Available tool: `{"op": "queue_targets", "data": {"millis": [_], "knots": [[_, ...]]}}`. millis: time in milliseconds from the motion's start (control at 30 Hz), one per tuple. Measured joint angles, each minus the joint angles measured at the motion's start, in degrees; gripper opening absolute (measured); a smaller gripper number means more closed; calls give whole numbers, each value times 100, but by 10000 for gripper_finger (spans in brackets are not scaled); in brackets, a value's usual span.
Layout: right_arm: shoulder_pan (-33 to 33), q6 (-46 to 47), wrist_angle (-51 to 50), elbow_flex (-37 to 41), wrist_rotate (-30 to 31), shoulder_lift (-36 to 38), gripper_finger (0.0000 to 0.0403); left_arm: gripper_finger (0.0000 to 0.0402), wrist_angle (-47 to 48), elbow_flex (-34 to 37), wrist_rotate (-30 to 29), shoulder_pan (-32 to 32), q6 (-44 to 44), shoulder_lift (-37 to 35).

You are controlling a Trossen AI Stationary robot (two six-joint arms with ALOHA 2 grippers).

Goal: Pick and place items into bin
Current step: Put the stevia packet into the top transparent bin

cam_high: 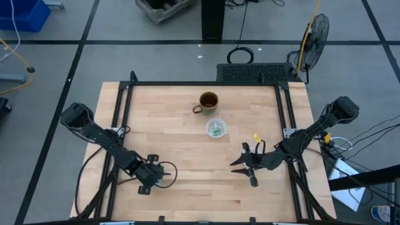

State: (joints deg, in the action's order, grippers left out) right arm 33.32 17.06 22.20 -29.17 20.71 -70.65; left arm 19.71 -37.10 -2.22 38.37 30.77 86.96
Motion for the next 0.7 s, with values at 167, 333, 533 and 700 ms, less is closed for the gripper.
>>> {"op": "queue_targets", "data": {"millis": [167,333,533,700], "knots": [[0,0,0,0,-2,-2,114,129,114,-13,-67,2,-480,116],[0,0,0,0,-2,0,114,66,78,-7,-138,-4,-643,114],[0,-19,2,0,-2,-2,114,10,-207,14,-432,0,-676,116],[-16,-196,31,0,2,0,114,10,-934,-56,-1686,-145,-1535,144]]}}
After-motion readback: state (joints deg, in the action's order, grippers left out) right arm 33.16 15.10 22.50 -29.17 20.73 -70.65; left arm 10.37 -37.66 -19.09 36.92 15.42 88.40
